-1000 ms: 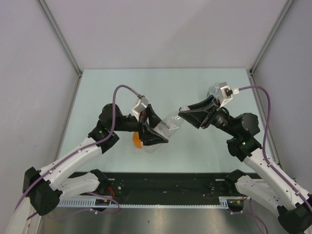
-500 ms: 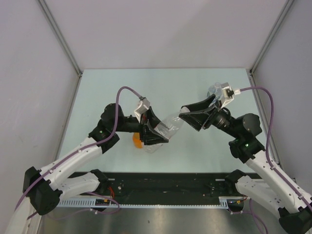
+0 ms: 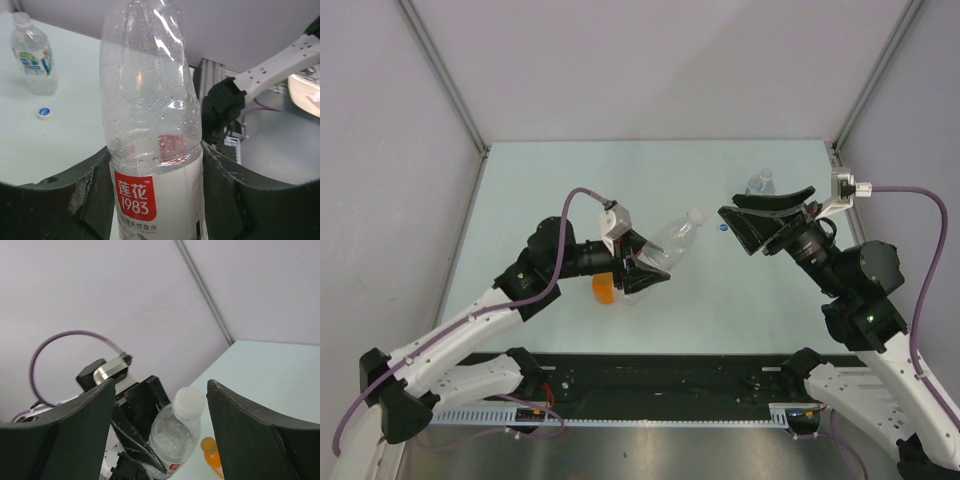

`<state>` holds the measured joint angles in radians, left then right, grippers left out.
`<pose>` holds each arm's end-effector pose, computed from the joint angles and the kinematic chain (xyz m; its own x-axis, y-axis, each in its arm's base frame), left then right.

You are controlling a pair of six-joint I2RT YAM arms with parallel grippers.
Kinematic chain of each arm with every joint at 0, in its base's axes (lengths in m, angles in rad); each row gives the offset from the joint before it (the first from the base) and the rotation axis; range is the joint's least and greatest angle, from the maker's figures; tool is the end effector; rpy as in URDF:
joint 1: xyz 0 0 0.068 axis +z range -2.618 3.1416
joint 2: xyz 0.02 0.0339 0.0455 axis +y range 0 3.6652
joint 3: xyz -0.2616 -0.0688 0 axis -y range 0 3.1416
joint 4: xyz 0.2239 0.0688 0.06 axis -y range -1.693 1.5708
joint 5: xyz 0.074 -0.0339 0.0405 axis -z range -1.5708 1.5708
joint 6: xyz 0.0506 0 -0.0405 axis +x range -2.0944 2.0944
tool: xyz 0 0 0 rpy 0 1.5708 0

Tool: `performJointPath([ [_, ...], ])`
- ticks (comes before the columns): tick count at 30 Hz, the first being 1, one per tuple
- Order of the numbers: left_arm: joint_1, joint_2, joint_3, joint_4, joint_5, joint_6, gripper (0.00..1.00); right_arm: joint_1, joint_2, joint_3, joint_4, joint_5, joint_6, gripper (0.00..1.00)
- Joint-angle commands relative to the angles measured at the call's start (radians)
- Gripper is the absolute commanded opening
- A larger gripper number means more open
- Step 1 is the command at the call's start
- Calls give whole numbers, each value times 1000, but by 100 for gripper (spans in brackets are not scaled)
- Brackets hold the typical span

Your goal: Unscrew the bottle caps

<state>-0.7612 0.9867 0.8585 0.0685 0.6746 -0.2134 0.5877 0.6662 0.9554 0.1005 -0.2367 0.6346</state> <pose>0.1366 -0.1738 0.3558 -0.2519 0.0116 -0.9677 0.9585 0.1410 -0.2478 0.0981 0.0796 0.4433 -0.1720 0.5780 -0.7977 -0.7669 0.4298 0.4767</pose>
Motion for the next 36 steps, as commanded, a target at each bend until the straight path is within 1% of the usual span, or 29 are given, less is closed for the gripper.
performJointPath([
  [1, -88, -63, 37, -44, -309, 157, 0, 20, 15, 32, -96, 135, -15, 77],
  [2, -119, -65, 37, -48, -387, 169, 0, 26, 18, 37, -129, 148, -7, 76],
  [5, -177, -62, 40, -59, -507, 210, 0, 64, 30, 37, -143, 194, -9, 75],
  [6, -190, -60, 40, -61, -585, 238, 0, 79, 35, 39, -145, 218, -10, 75],
  [8, -234, -56, 39, -59, -662, 267, 0, 118, 47, 42, -151, 237, -9, 74],
  [9, -246, -51, 39, -56, -734, 276, 0, 129, 52, 43, -148, 284, -10, 74],
  [11, -285, -43, 34, -52, -799, 301, 0, 165, 61, 45, -139, 313, -12, 74],
  [12, -296, -40, 33, -49, -855, 307, 0, 173, 62, 45, -136, 329, -15, 74],
  [16, -343, -36, 21, -26, -946, 328, 0, 198, 84, 54, -131, 355, -16, 73],
  [19, -362, -39, 11, -9, -984, 336, 0, 201, 102, 52, -130, 369, -4, 71],
  [25, -380, -48, 2, 2, -995, 344, 0, 201, 136, 52, -111, 387, -4, 67],
  [27, -386, -48, 1, 1, -997, 345, 0, 201, 153, 54, -73, 382, -1, 66],
  [36, -397, -51, -12, -7, -994, 345, 0, 201, 190, 52, -7, 370, 8, 66],
])
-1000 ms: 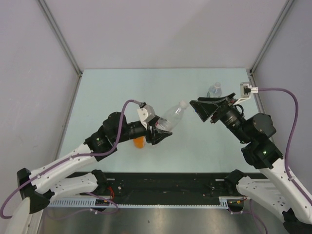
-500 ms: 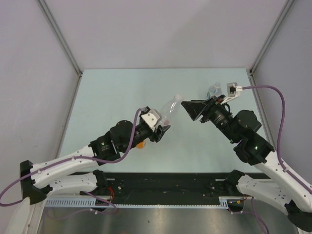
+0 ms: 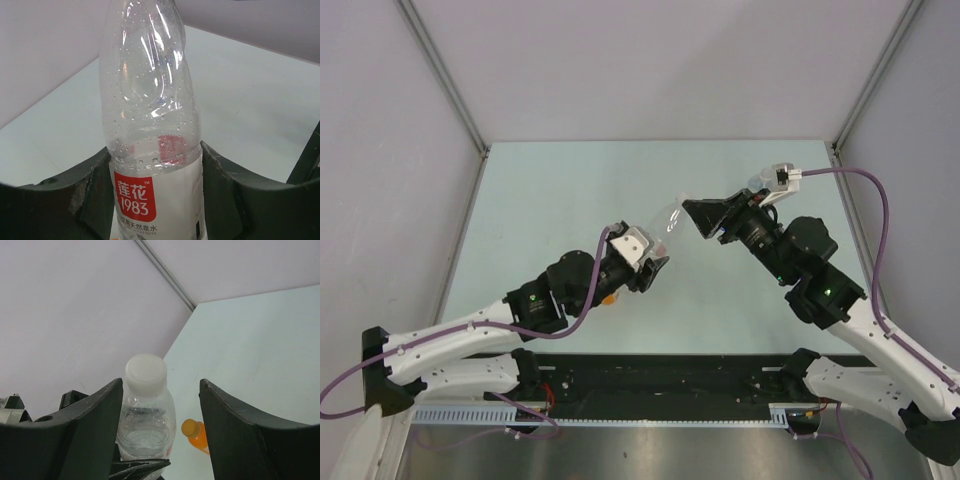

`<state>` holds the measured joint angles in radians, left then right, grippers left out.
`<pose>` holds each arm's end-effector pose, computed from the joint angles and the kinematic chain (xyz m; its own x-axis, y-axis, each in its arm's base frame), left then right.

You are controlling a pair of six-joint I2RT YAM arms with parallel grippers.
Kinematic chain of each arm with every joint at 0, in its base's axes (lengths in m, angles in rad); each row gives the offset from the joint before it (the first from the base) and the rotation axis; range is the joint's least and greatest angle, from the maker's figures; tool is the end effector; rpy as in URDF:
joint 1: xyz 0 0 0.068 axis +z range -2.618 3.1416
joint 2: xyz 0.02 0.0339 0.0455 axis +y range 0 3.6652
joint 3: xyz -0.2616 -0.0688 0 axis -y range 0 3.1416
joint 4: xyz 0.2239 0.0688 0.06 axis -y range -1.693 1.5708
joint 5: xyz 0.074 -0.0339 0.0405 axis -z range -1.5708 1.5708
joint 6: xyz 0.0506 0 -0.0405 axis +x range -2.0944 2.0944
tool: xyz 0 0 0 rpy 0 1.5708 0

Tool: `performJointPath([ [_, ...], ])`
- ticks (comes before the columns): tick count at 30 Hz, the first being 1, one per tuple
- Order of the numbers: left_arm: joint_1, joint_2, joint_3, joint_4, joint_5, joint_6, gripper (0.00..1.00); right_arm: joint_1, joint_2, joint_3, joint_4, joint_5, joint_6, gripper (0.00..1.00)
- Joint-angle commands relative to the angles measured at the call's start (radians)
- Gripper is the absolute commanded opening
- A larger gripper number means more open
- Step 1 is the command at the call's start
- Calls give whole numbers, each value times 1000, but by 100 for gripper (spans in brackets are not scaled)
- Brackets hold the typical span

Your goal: Unscrew the bottle caps

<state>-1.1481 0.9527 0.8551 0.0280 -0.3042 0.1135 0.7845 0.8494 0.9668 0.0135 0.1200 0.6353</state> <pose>0.1037 -0.1936 0.3561 0.0563 0.1382 -0.9888 0.7460 0.6524 0.1337 0.1357 0.1269 0.4120 -0.2920 0.5409 -0.7887 -0.5518 0.5783 0.6009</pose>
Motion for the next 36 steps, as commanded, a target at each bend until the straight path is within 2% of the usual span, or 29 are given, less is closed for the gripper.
performJointPath([
  [1, -10, -14, -8, 33, -13, 18, 0, 5, 8, 42, 83, 15, 7, 66],
  [12, -15, -12, -11, 38, -10, 20, 0, 4, 36, 43, 92, 1, 12, 59],
  [17, -16, -11, -11, 36, -7, 18, 0, 2, 42, 41, 94, -3, 14, 51],
  [20, -16, -14, -11, 35, -4, 17, 0, 2, 45, 41, 91, -6, 14, 41],
  [21, -18, -14, -11, 33, -6, 17, 0, 2, 45, 41, 89, -8, 12, 33],
  [23, -18, -20, -13, 33, -3, 12, 0, 4, 43, 41, 82, -10, 4, 26],
  [24, -18, -25, -16, 33, 2, 11, 0, 2, 43, 42, 80, -11, 3, 16],
  [26, -19, -40, -19, 38, 13, 2, 0, 2, 40, 42, 72, -17, -5, 4],
  [27, -18, -46, -19, 36, 40, -3, 0, 2, 39, 43, 74, -22, -14, 0],
  [29, -19, -61, -16, 26, 80, -17, 0, 1, 36, 42, 72, -52, -29, 0],
  [31, -10, -68, 5, 10, 193, -28, 0, 1, 36, 41, 78, -98, -58, 0],
  [32, -4, -69, 15, -8, 258, -34, 0, -1, 33, 41, 80, -109, -71, 0],
  [33, 16, -68, 36, -16, 383, -57, 0, -2, 33, 42, 82, -140, -94, 0],
  [36, 86, -57, 74, -22, 589, -133, 0, -24, 17, 42, 83, -229, -117, 0],
])
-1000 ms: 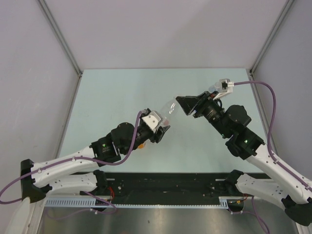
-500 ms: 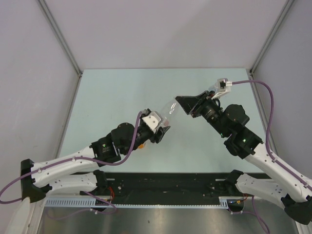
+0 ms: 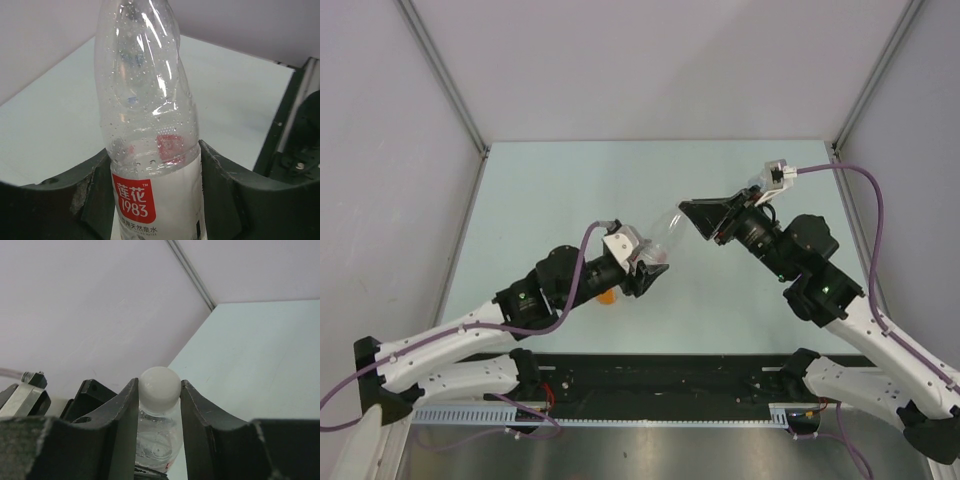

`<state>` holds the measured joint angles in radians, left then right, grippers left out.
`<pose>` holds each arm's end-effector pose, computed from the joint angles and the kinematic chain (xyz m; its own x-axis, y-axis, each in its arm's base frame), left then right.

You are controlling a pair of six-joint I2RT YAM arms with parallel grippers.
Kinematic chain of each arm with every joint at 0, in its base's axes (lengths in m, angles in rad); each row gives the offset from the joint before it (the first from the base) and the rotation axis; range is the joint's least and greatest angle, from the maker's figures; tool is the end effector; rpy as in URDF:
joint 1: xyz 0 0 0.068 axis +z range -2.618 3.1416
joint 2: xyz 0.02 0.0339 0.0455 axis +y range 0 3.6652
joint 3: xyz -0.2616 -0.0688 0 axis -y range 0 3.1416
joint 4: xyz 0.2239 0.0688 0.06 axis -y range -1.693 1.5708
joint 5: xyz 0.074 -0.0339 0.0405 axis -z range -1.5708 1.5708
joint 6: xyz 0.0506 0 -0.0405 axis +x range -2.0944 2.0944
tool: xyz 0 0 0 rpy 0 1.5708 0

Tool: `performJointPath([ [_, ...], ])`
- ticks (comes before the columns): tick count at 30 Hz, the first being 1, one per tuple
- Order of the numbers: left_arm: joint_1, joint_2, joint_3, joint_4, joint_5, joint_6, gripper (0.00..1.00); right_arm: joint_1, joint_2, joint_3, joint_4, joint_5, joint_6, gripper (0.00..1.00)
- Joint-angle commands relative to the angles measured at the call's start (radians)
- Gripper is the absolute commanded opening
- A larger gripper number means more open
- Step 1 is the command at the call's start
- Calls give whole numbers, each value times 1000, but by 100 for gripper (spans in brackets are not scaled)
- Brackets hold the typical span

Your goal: Unscrew the bottle caps

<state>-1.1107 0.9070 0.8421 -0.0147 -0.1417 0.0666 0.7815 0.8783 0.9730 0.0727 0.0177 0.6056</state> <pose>0.0996 -0.1849 0.3550 0.0196 0.1087 -0.9939 0.8250 0.5597 0.0775 0.1377 0.1353 0.4165 -0.2966 0.5075 -0.8090 -0.6361 0.5268 0.5637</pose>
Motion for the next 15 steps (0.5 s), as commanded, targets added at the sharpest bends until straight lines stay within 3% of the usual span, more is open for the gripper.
performJointPath([
  [1, 67, -8, 95, 22, 549, -103, 0, -27, -16, 36, 25, -169, -105, 0],
  [7, 158, 32, 137, 59, 899, -206, 0, -77, -67, 33, 70, -405, -168, 0],
  [15, 248, 110, 144, 142, 1212, -316, 0, -125, -88, 26, 171, -757, -170, 0],
])
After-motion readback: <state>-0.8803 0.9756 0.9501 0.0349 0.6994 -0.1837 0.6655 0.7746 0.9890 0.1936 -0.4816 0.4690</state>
